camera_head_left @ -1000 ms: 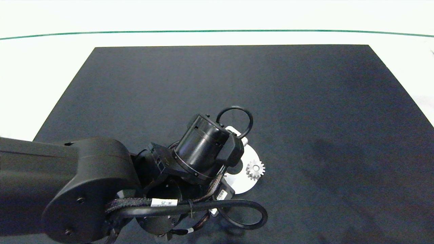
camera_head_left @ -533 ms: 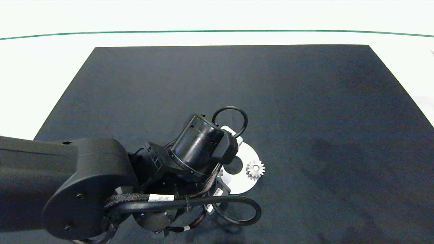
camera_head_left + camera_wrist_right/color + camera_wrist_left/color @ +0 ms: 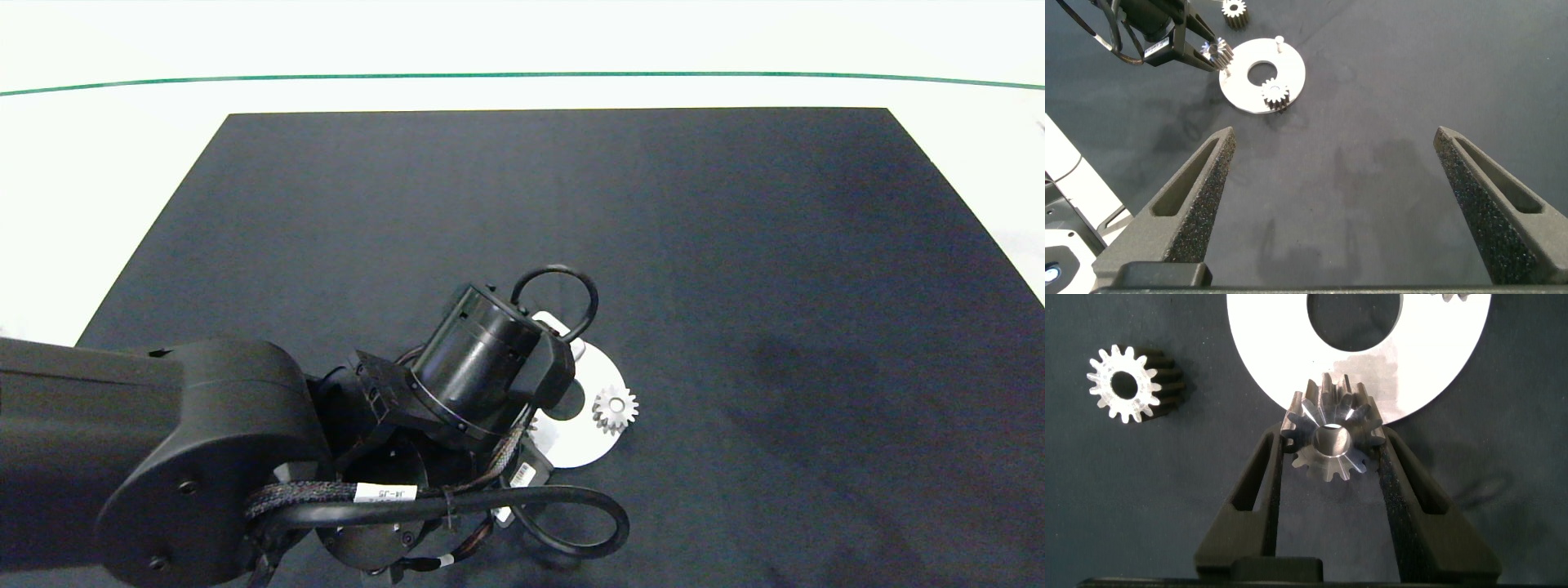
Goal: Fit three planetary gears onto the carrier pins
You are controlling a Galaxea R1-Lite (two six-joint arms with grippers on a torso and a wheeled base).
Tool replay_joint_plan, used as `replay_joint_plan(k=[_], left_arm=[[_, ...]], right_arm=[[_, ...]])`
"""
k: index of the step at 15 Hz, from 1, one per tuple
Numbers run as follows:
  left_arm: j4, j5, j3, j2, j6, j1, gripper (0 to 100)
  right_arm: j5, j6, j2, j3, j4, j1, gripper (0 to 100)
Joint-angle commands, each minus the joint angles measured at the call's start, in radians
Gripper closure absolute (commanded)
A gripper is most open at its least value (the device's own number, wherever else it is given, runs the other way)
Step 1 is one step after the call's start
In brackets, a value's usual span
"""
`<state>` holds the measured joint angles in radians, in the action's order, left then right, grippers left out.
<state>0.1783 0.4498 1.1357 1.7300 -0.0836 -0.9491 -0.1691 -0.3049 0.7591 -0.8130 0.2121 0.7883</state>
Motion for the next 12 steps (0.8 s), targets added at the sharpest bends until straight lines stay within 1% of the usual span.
replay_joint_plan(k=[1,6,8,12], left_arm=[[0.000,0.003,0.001,0.002,-0.001,0.000,100],[0.000,0.003,0.009,0.003,-0.004,0.007,100],[0.000,0.003,0.009,0.002,-0.016,0.009,100],[0.000,0.003,0.012,0.000,-0.022,0.015,100]], right_arm=[[-0.001,-0.002,0.002,0.000,0.001,0.000,0],[0.000,-0.003,0.002,0.002,0.001,0.000,0],[-0.001,-0.003,0.002,0.002,0.001,0.000,0],[0.000,-0.003,0.000,0.002,0.001,0.000,0]])
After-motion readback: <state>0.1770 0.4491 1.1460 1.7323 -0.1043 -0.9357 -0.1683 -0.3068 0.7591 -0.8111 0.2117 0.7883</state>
